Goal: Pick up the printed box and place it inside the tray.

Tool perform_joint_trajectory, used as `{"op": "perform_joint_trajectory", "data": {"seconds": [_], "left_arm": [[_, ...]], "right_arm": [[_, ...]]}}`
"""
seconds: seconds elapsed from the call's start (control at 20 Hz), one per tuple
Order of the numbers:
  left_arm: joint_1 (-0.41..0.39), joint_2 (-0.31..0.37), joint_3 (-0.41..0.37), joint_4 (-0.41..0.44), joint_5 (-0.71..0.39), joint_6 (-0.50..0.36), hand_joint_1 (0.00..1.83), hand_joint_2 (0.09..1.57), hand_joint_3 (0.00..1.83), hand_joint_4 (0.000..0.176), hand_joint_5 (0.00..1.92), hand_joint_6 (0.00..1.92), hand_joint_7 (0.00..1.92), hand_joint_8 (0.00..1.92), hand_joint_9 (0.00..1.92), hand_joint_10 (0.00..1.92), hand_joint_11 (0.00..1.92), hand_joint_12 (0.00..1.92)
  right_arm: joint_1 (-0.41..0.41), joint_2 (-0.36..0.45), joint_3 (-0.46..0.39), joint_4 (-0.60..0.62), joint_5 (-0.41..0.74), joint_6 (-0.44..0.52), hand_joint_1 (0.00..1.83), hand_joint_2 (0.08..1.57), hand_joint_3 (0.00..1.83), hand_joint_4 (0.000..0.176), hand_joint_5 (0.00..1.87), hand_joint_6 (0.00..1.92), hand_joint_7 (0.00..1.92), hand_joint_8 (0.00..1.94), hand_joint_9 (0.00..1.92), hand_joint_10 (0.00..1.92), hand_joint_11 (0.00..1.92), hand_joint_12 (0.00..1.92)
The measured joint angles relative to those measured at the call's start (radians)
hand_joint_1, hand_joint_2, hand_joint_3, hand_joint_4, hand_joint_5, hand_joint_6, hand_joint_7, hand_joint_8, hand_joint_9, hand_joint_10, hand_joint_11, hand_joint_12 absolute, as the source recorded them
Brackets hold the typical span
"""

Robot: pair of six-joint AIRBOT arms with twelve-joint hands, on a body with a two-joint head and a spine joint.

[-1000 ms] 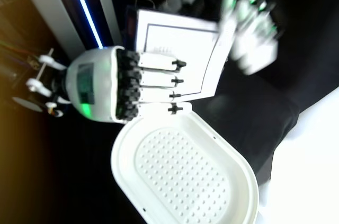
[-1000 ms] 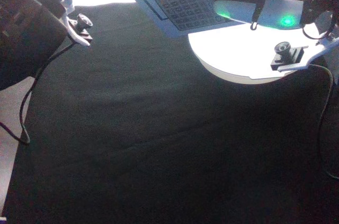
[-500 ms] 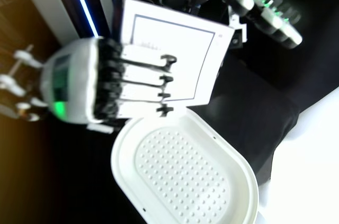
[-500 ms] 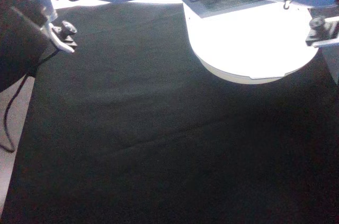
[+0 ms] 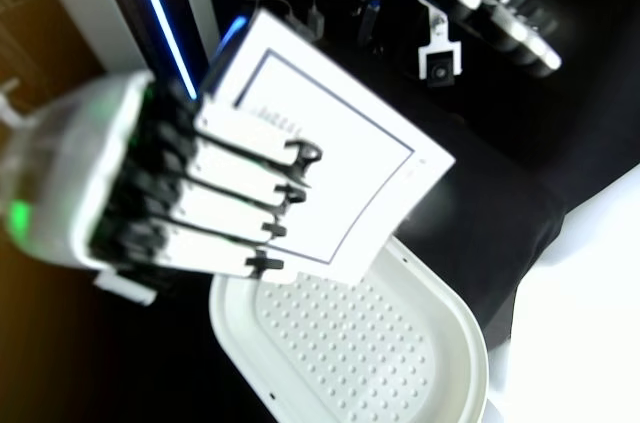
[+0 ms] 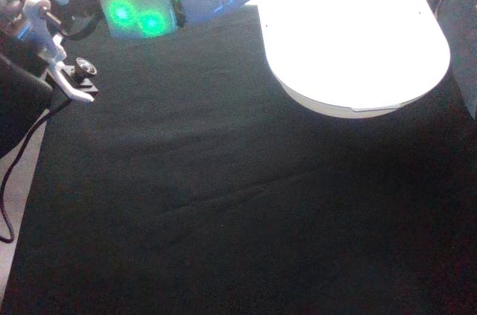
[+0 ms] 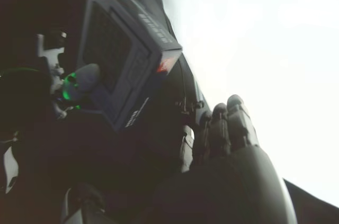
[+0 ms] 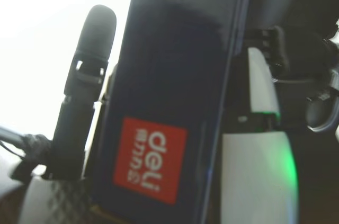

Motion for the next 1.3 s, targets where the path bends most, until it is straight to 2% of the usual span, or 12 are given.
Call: {"op": "perform_joint_trajectory", "data": {"seconds": [0.05,0.2,0.55,0.7,0.85,0.9,0.95,1.0,1.05,1.1,1.15,1.3], "left_arm": [[0.002,0.001,-0.003,0.002,-0.018,0.0,0.02,0.8,0.0,0.176,0.0,0.0,0.0,0.0,0.0,0.0,0.0,0.0],[0.019,0.005,-0.021,0.016,-0.055,0.0,0.0,0.85,0.02,0.176,0.0,0.0,0.0,0.0,0.0,0.0,0.0,0.0],[0.028,0.006,-0.026,0.009,-0.074,0.0,0.0,0.83,0.0,0.176,0.0,0.0,0.0,0.0,0.0,0.0,0.0,0.0],[0.03,0.006,-0.026,0.003,-0.078,0.0,0.0,0.87,0.02,0.176,0.0,0.0,0.0,0.0,0.0,0.0,0.0,0.0],[0.032,0.006,-0.027,0.002,-0.084,0.0,0.0,0.9,0.02,0.176,0.0,0.0,0.0,0.0,0.0,0.0,0.0,0.0],[0.034,0.006,-0.033,0.002,-0.084,0.0,0.0,0.88,0.02,0.176,0.0,0.0,0.0,0.0,0.0,0.0,0.0,0.0],[0.035,0.006,-0.033,0.002,-0.084,0.0,0.0,0.88,0.02,0.176,0.0,0.0,0.0,0.0,0.0,0.0,0.0,0.0],[0.039,0.006,-0.033,0.004,-0.086,0.0,0.0,0.89,0.02,0.176,0.0,0.0,0.0,0.0,0.0,0.0,0.0,0.0],[0.041,0.006,-0.033,0.0,-0.086,0.0,0.0,0.89,0.01,0.176,0.0,0.0,0.0,0.0,0.0,0.0,0.0,0.0],[0.043,0.006,-0.033,-0.005,-0.085,0.0,0.0,0.88,0.01,0.176,0.0,0.0,0.0,0.0,0.0,0.0,0.0,0.0],[0.043,0.006,-0.033,-0.007,-0.086,0.0,0.0,0.88,0.01,0.176,0.0,0.0,0.0,0.0,0.0,0.0,0.0,0.0],[0.045,0.006,-0.033,-0.003,-0.087,0.0,0.0,0.88,0.01,0.176,0.0,0.0,0.0,0.0,0.0,0.0,0.0,0.0]], "right_arm": [[0.006,0.0,-0.003,-0.015,-0.023,-0.039,1.29,1.05,0.0,0.0,1.16,0.47,1.14,0.99,1.15,1.21,1.07,1.59],[0.033,-0.001,-0.031,-0.017,-0.116,-0.216,1.28,1.07,0.0,0.0,1.09,0.57,1.11,1.02,1.14,0.9,1.01,1.27],[0.036,-0.001,-0.025,-0.003,-0.188,-0.271,1.27,1.11,0.0,0.0,1.04,0.61,0.99,1.26,0.99,1.24,0.93,1.57],[0.047,-0.012,0.014,0.023,-0.232,-0.272,1.28,1.09,0.0,0.0,1.06,0.59,1.07,1.12,1.02,1.09,0.92,1.47],[0.048,-0.04,0.06,0.053,-0.294,-0.272,1.27,1.09,0.0,0.0,1.04,0.63,1.05,1.14,0.97,1.03,0.84,1.39],[0.048,-0.052,0.071,0.068,-0.333,-0.272,1.07,0.97,0.0,0.0,0.64,0.07,0.91,0.51,0.76,0.76,0.55,1.28],[0.048,-0.054,0.072,0.066,-0.338,-0.272,1.07,0.97,0.0,0.0,0.64,0.07,0.91,0.51,0.76,0.76,0.55,1.28],[0.048,-0.054,0.072,0.066,-0.347,-0.272,0.97,0.88,0.0,0.035,0.41,0.01,0.76,0.17,0.65,0.48,0.36,1.2],[0.048,-0.054,0.072,0.064,-0.351,-0.273,0.8,0.77,0.0,0.148,0.08,0.0,0.39,0.03,0.39,0.17,0.1,1.05],[0.048,-0.054,0.072,0.07,-0.351,-0.273,0.69,0.71,0.0,0.17,0.02,0.0,0.08,0.02,0.11,0.06,0.02,0.37],[0.048,-0.053,0.072,0.068,-0.349,-0.273,0.63,0.7,0.0,0.175,0.0,0.0,0.02,0.0,0.02,0.01,0.0,0.07],[0.05,-0.053,0.072,0.067,-0.343,-0.273,0.62,0.71,0.0,0.176,0.0,0.0,0.0,0.0,0.0,0.0,0.0,0.0]]}}
